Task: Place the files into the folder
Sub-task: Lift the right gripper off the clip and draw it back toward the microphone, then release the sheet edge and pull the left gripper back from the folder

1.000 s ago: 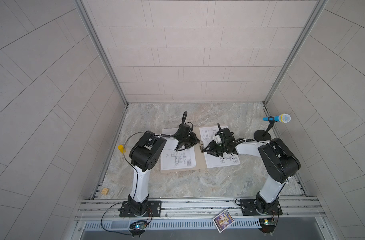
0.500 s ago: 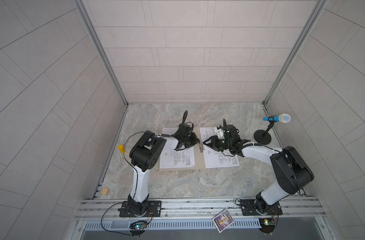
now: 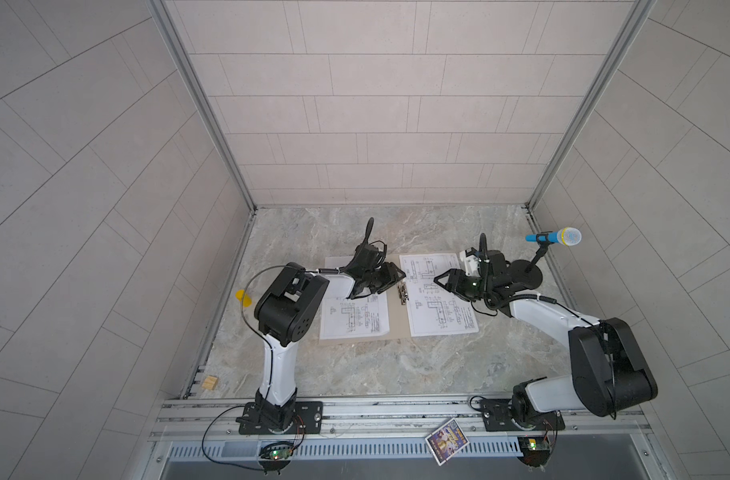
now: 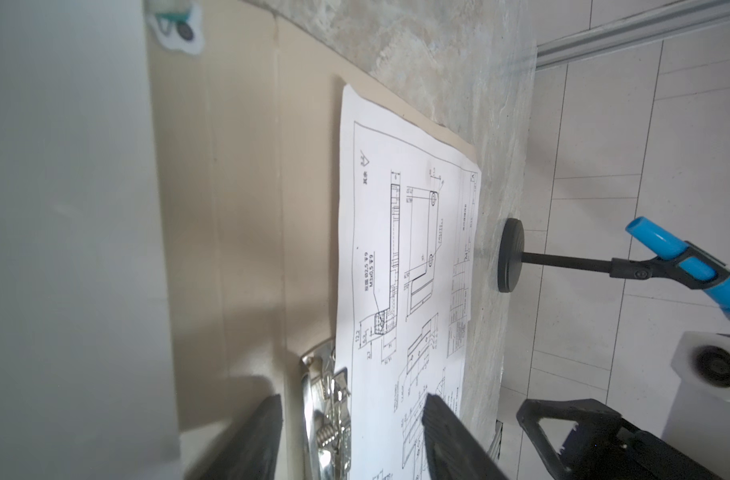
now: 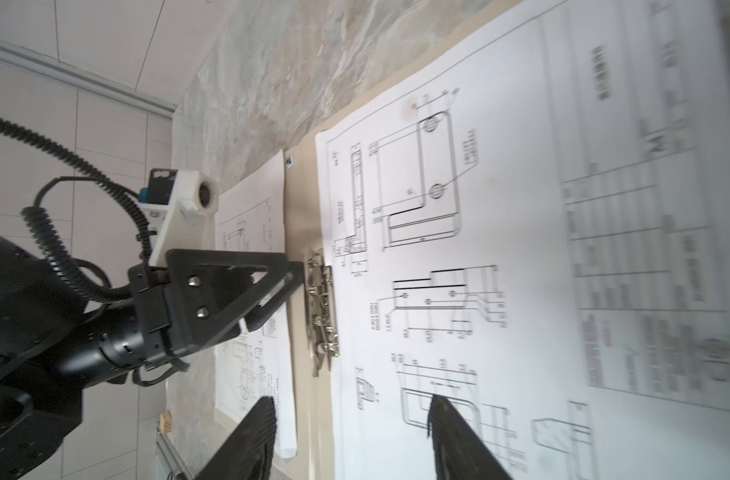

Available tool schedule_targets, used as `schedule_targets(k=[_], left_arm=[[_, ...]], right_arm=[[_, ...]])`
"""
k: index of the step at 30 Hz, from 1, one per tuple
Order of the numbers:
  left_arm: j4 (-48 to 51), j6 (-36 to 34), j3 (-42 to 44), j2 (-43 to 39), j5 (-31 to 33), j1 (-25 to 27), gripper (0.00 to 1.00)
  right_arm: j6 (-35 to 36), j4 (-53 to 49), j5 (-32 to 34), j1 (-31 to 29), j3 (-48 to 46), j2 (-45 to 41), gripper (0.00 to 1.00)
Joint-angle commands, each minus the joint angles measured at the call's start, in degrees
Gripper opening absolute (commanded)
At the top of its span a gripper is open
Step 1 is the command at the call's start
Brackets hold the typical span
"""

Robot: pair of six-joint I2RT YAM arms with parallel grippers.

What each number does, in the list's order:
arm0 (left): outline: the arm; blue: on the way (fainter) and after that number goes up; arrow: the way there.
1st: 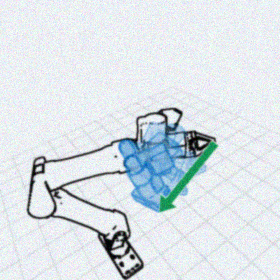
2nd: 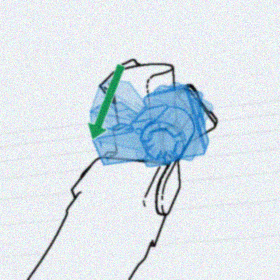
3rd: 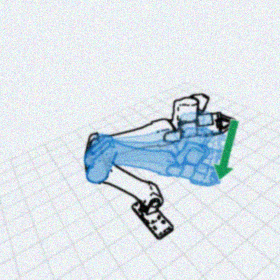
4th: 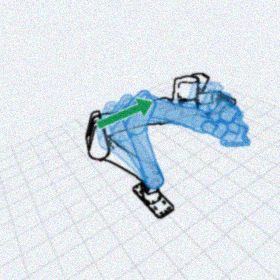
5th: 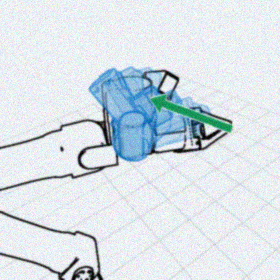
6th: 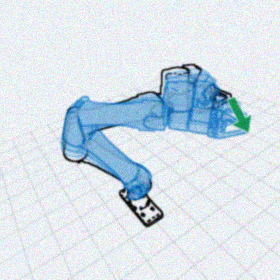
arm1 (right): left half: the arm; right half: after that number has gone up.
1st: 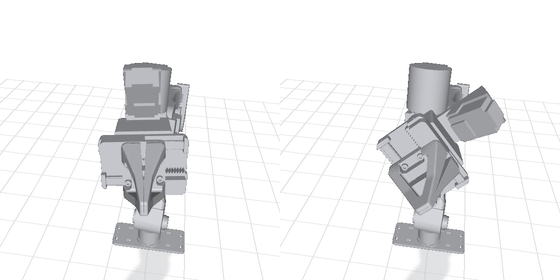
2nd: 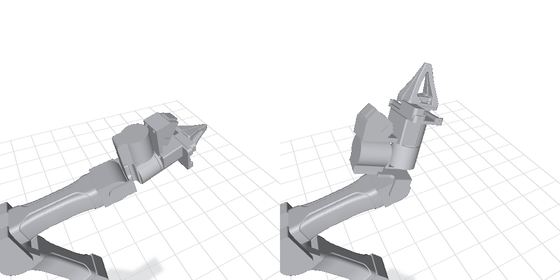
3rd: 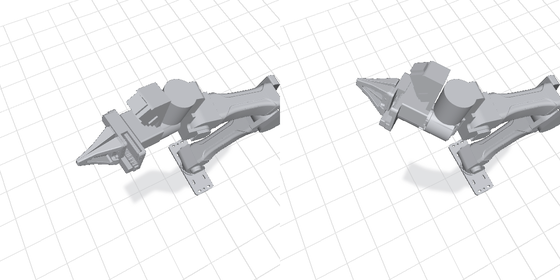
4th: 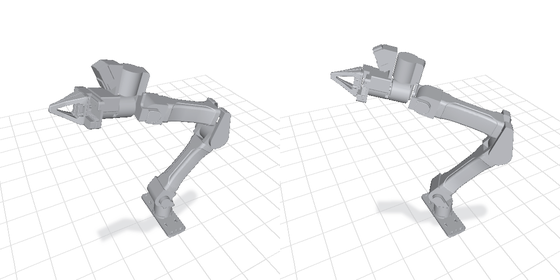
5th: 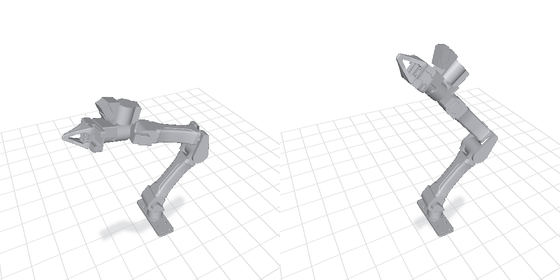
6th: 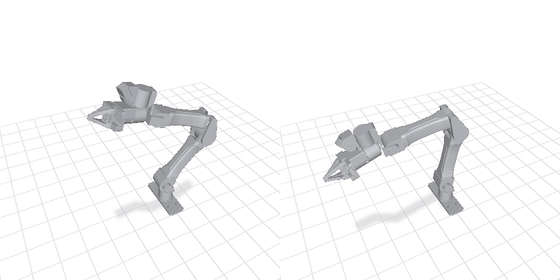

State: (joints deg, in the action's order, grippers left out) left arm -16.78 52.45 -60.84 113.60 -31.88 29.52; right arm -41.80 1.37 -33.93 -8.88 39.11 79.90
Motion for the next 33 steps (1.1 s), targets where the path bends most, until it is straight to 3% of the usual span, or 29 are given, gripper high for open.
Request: schedule_targets(k=[1,9,16,25,33], left_arm=[[5.2,-4.7,0.3,-5.0,1.3,-0.4,0.69],[15.6,-13.5,4.8,-15.5,7.6,-2.5,0.84],[19.9,-14.6,14.1,-26.7,10.5,-10.2,0.9],[31.4,-14.2,23.0,-39.5,22.1,-18.4,0.99],[33.3,-12.9,28.9,-44.5,30.7,-22.1,1.0]], right_arm=[[3.9,-3.2,1.8,3.2,-2.1,-1.6,0.62],[9.4,-7.5,5.3,8.9,-3.3,-2.6,0.69],[12.6,-9.3,10.2,11.1,-3.3,-2.5,0.76],[14.5,-9.3,8.6,12.5,-3.3,-0.3,0.81],[13.6,-6.6,7.2,12.7,-6.3,1.0,0.82]])
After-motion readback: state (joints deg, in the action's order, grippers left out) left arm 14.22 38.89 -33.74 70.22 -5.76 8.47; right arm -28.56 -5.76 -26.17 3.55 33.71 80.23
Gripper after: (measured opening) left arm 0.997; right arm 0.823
